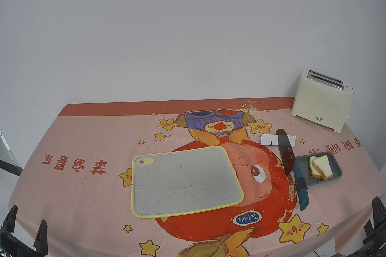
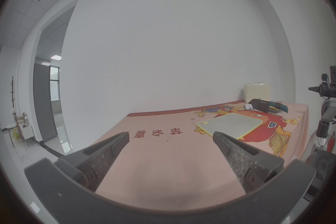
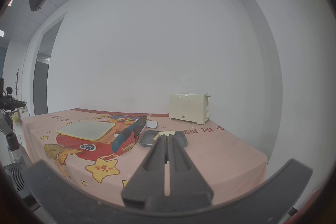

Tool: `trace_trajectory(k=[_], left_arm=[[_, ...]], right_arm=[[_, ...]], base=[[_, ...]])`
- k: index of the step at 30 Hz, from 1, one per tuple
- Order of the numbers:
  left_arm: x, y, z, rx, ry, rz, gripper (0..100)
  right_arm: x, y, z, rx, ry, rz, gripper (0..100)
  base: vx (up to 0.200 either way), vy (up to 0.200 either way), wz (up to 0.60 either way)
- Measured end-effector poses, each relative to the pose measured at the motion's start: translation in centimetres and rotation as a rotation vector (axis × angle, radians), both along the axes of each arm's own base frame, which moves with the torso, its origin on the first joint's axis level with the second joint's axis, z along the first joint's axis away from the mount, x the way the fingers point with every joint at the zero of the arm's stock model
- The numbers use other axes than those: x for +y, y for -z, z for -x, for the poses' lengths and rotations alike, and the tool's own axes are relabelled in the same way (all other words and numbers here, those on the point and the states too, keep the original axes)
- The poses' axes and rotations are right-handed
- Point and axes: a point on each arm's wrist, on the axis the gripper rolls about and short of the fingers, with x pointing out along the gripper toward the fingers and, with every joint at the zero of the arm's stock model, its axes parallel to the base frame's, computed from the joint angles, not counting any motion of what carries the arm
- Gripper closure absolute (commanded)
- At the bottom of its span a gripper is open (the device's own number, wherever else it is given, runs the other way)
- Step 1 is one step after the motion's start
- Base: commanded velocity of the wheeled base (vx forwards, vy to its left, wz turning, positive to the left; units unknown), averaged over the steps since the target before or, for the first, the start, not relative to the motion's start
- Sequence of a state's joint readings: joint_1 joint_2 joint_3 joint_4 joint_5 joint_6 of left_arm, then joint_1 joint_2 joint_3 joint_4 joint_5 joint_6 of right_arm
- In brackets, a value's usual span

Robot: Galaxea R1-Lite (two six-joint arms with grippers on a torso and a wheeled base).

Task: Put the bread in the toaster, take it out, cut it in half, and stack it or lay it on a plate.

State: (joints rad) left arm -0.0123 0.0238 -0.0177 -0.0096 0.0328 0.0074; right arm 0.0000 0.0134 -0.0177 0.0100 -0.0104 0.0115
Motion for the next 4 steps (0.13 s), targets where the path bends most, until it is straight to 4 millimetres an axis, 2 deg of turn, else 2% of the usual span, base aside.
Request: trace_trajectory(k=[4], left_arm=[[-0.1,0.01,0.01,0.0,0.046,-0.02,0]], right_arm=[[0.0,0.0,0.0,0.0,0.0,0.001,100]], base=[[0.0,0.0,0.0]])
